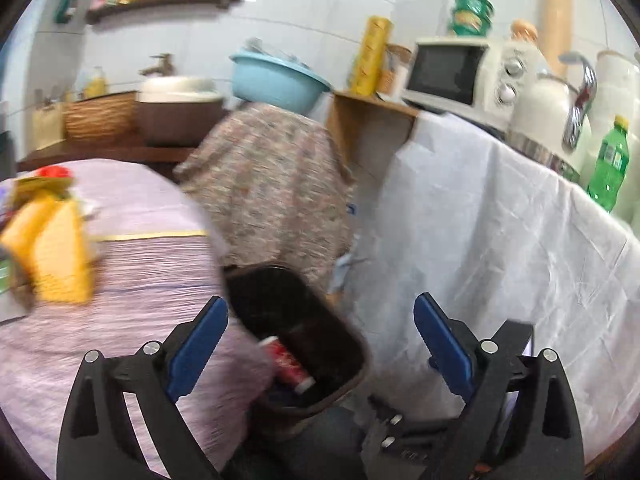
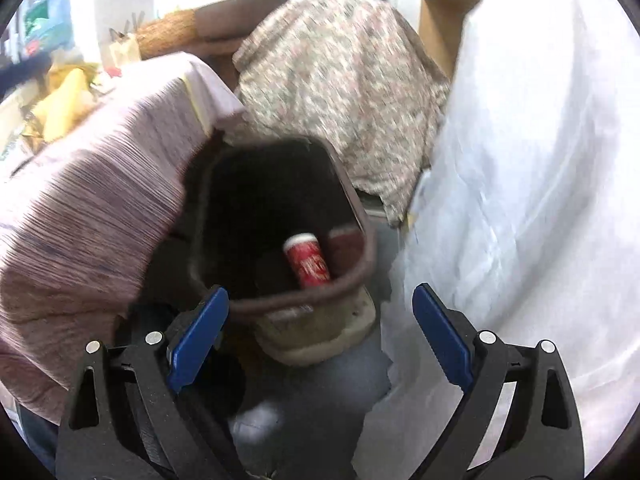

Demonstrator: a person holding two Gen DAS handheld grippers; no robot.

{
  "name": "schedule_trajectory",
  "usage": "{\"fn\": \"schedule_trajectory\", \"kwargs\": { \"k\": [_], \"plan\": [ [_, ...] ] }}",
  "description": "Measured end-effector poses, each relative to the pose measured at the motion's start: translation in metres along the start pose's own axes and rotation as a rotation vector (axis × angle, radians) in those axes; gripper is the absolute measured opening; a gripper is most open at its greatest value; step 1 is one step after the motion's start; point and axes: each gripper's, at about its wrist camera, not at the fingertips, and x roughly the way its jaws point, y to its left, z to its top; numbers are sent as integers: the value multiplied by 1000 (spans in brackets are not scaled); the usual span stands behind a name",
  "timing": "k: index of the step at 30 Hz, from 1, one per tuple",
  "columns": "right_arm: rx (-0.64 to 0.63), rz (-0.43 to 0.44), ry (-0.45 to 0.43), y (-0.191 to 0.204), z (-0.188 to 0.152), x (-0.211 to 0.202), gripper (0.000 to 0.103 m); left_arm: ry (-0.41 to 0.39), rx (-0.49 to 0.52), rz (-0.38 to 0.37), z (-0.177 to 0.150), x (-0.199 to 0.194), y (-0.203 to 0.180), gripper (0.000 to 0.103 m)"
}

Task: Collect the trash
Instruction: 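Move both tools back from the bin toward the table, then grasp the green milk carton with the right tool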

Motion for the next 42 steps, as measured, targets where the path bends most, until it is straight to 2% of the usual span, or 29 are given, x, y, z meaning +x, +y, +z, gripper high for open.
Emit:
{"fn": "schedule_trajectory", "kwargs": {
  "k": [3, 6, 8, 12, 13, 16, 18, 22, 28, 33, 40, 42],
  "plan": [
    [-34, 55, -61, 21, 17, -17, 92, -39, -20, 64, -6, -31, 24, 96],
    [-116, 112, -121, 51, 33, -32, 92, -50, -23, 166, -14, -59, 46, 96],
    [-179, 177, -147, 72, 45, -39, 92, -42, -30, 263, -21, -75, 63, 96],
    [-326, 401, -150, 127, 71, -49, 92, -28, -84, 411, -39, -110, 103, 96],
    [-374, 480, -146, 145, 78, -53, 92, -28, -98, 431, -42, -118, 114, 96],
    [-515, 609, -147, 197, 93, -60, 92, -11, -152, 499, -53, -139, 142, 96],
    [-611, 660, -138, 233, 104, -59, 92, -5, -190, 527, -61, -154, 158, 96],
    [-760, 704, -130, 291, 121, -54, 92, 5, -230, 576, -73, -178, 180, 96],
    [-981, 646, -131, 373, 150, -44, 90, 12, -253, 602, -86, -200, 197, 96],
    [-1205, 550, -87, 429, 147, -22, 84, 15, -264, 593, -91, -206, 202, 96],
    [-1355, 453, -60, 460, 139, -1, 83, 9, -260, 575, -93, -213, 203, 96],
    [-1385, 433, -42, 466, 137, 5, 78, 5, -262, 569, -94, -216, 205, 96]
  ]
}}
